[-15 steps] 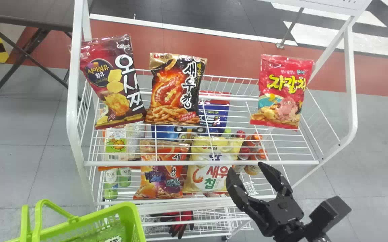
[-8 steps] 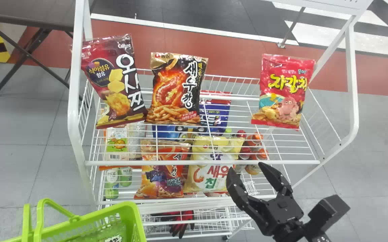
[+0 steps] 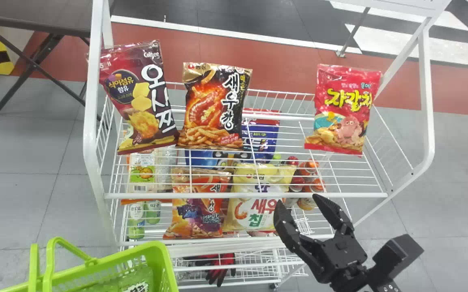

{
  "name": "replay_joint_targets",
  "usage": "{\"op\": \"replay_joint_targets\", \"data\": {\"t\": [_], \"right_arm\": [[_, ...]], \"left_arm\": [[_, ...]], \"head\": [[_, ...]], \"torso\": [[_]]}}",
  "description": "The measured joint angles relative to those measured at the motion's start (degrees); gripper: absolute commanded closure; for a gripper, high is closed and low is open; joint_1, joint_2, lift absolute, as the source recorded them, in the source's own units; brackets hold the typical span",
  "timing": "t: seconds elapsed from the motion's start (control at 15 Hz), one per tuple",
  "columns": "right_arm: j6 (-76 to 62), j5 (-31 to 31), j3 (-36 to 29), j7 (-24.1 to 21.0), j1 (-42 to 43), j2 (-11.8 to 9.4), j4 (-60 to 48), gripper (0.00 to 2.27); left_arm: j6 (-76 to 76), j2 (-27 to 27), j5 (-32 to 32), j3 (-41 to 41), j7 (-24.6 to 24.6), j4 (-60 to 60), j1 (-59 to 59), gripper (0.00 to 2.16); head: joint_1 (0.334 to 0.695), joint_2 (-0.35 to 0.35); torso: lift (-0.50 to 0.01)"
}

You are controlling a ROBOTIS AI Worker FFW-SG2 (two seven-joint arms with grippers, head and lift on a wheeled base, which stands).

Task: Hold basket handle with left hand then pick Gkobukchip with right hand and place into basket

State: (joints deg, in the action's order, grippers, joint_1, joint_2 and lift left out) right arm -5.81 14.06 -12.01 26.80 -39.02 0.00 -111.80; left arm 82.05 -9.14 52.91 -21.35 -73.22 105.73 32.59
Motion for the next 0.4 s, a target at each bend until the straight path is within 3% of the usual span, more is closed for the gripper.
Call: {"op": "replay_joint_targets", "data": {"t": [0.4], "right_arm": [[-0.21,-0.05,0.23,0.04,-0.01,0.0,0.0,0.09]], "left_arm": [[0.0,0.07,0.09,-0.09,-0.09,0.16,0.34,2.16]], "head": [[0.695,-0.238]], "torso": [[0.0]]}}
